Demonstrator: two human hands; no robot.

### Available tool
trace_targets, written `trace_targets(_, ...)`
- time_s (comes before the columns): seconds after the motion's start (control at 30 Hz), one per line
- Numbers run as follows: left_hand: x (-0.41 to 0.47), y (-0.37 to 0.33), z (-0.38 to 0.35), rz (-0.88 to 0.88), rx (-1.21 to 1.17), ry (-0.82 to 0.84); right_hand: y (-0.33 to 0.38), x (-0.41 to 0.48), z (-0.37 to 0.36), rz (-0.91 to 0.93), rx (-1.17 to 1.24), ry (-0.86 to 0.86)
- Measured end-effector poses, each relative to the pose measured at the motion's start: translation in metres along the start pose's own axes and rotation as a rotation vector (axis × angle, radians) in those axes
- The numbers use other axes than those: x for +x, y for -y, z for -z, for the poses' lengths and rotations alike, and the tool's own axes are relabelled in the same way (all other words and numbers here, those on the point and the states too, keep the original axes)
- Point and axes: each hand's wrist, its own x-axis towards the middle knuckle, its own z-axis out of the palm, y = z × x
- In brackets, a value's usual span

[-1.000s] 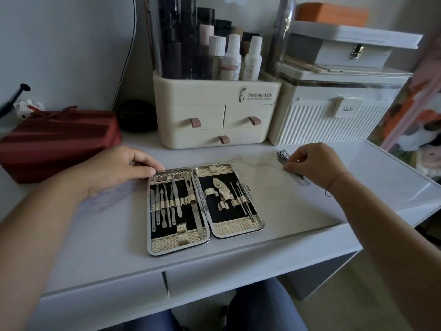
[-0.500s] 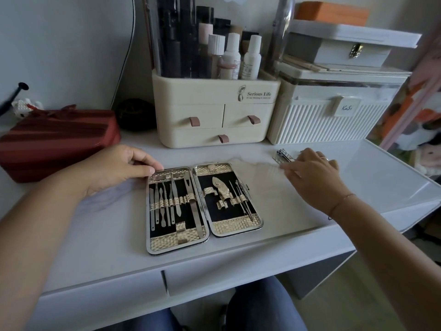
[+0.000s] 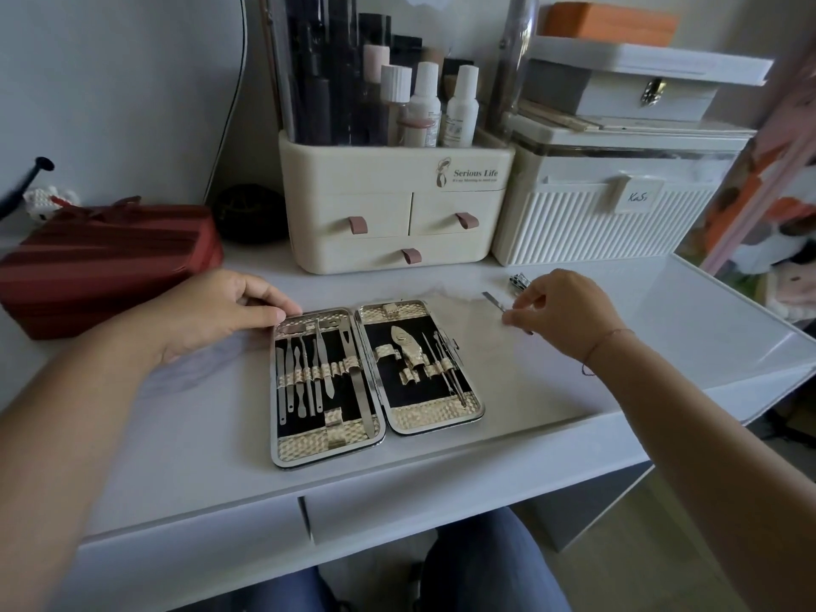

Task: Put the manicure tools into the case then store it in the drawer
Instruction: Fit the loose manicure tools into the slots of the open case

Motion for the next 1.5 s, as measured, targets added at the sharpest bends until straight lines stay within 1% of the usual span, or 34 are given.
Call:
trace_targets(0.27,0.0,0.001,0.001,-0.001,-0.006,0.004,0.008,0.016,0.001,0.001,0.065,0.166)
trace_targets(0.43,0.0,0.001,0.0,0.008,-0.008,-0.002,0.009,0.012,0.004,0.059,0.044,0.239)
trace_targets(0.7,0.001,0.002,0.0,-0.004,0.005,-0.004,0.013,0.006,0.009,0.163,-0.063,0.284)
trace_targets(0.93,0.0,0.002,0.0,-0.003,-0.007,-0.017,0.012,0.007,0.006,0.244,0.062,0.29)
trace_targets(1.03,0.0,0.004,0.001,-0.001,-0.002,-0.017,0.014,0.005,0.001,0.238,0.202,0.269)
trace_targets(1.13,0.001,0.001,-0.001,-0.003,0.007,-0.011,0.024,0.002,0.003,0.187,0.467,0.265)
trace_targets(1.23,0.0,-0.002,-0.002,0.009,-0.005,-0.022,0.053,0.0,0.007,0.169,0.742,0.312)
trace_targets(1.33,-0.001,-0.003,-0.002,0.01,-0.001,-0.032,0.092,0.001,0.003,0.163,0.973,0.401)
trace_targets(1.43,-0.002,-0.004,-0.002,0.018,-0.019,-0.042,0.124,0.004,-0.01,0.152,1.044,0.551)
trace_targets(1.5,-0.002,-0.004,-0.003,0.023,-0.034,-0.038,0.135,0.007,-0.018,0.161,1.032,0.647)
